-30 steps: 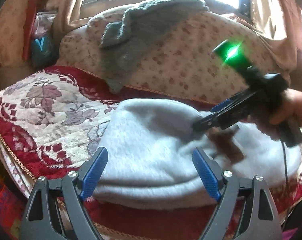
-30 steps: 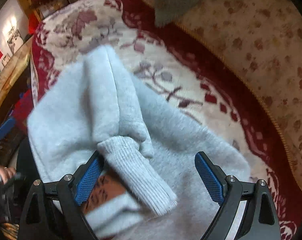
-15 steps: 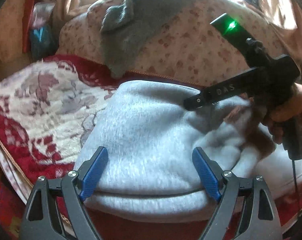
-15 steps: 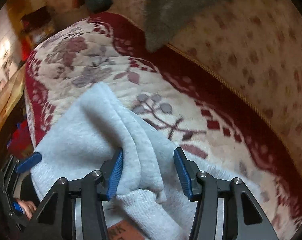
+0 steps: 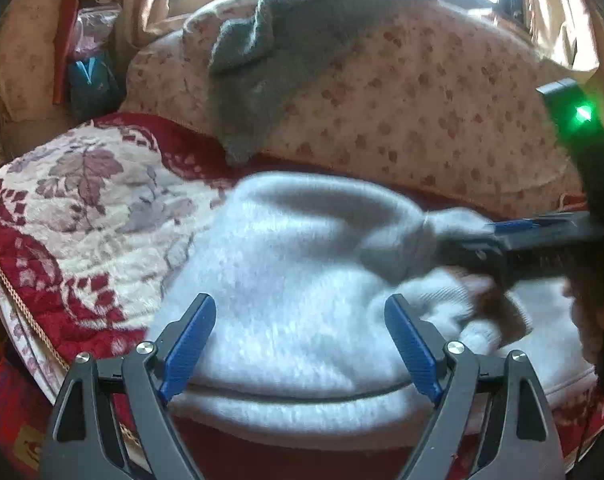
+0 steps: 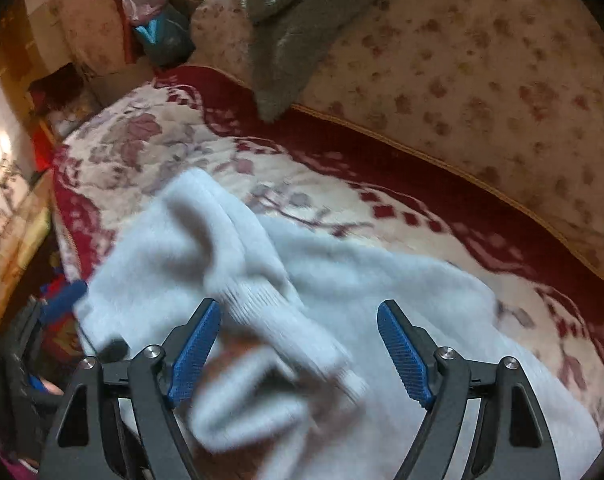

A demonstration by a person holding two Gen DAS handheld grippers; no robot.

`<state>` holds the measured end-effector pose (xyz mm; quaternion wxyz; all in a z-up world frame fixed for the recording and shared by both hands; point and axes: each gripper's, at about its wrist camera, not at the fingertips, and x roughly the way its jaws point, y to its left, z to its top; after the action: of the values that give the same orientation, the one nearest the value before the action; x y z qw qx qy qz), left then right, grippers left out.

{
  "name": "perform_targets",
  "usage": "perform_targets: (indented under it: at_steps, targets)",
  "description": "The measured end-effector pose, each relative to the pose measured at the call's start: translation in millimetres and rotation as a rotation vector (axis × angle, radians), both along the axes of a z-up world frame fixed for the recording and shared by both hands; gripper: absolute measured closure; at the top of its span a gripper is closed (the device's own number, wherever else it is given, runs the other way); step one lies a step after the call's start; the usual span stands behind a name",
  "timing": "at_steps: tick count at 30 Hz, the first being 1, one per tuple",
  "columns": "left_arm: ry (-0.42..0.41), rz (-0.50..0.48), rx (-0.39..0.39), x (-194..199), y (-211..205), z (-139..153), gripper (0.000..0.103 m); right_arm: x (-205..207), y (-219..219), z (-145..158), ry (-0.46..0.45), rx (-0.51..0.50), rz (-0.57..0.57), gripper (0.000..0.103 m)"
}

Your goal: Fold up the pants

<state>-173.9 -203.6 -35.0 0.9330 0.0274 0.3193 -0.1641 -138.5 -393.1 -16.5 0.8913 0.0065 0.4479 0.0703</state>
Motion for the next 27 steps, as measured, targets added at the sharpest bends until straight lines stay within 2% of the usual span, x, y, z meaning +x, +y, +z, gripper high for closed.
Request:
perform_targets:
  at_steps: [2,4,6,13,17,27]
  targets:
    - [-0.006,0.006,0.03,-1.9,-4.7,-7.2,0.017,-7.6,-6.0,-17.2,0.013,-0.026,-0.033,0.018]
    - [-0.029,0.005,0.067,-6.6,-10.4,-6.1,0.017,-10.6,-17.7,-23.4,0.021,0.054,-0.064,0.017]
    - [-0.02,-0.014,0.047,-8.8,-11.3,-0.3,0.017,-15.9,-30.0,-18.2,0.023,0.127,-0.085,0.017]
    - [-0.055,-0.073,-0.001,-17.2,-29.9,33.0,0.017,-58.0,-59.5,9.9,-0.03,0.251,-0.122,0.012]
    - [-0.053,-0.123,-0.017,-17.1,-48.8,42.1,0.014,-88.6,-84.5,20.7,-0.042,0.331,-0.169,0.009]
    - [0.015,-0.267,-0.08,-17.5,-106.6,49.1,0.014,-172.6,-128.9,34.3,-0.088,0.339,-0.227,0.005]
